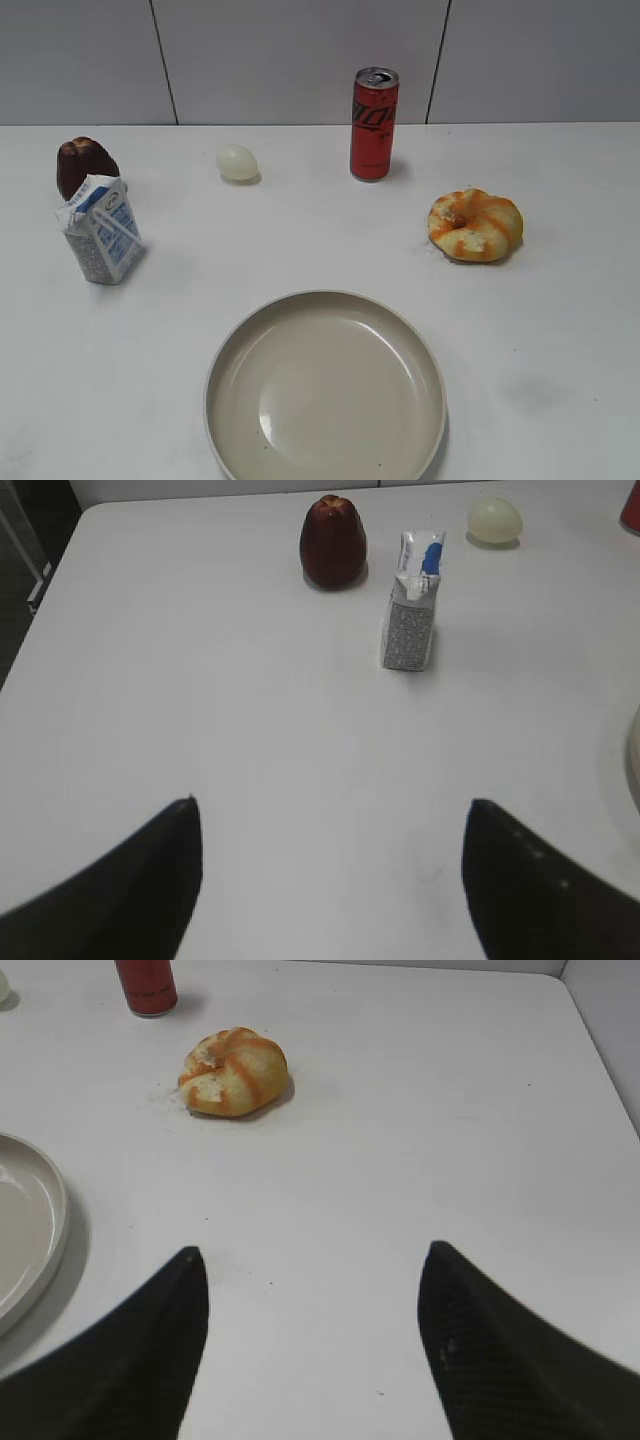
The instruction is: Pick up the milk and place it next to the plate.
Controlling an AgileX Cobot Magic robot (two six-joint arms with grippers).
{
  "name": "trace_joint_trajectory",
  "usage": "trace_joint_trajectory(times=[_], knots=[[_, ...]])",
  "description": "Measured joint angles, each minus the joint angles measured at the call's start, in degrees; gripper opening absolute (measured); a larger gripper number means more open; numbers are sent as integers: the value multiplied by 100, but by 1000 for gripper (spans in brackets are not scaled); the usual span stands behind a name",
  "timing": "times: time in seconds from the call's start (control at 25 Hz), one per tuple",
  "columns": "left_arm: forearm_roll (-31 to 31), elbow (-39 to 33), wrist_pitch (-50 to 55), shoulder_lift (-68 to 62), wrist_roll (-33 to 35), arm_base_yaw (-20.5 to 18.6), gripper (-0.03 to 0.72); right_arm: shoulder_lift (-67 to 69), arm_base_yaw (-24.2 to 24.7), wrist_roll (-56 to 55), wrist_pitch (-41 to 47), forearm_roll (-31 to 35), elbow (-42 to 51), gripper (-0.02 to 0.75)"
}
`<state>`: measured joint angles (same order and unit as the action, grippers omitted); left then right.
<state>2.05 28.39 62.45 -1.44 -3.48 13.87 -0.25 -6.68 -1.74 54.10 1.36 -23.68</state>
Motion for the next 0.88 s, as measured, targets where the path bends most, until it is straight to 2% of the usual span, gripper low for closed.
trace_joint_trajectory(times=[0.88], knots=[[0,6,-45,-92,12,0,570,0,0,0,0,0,0,500]])
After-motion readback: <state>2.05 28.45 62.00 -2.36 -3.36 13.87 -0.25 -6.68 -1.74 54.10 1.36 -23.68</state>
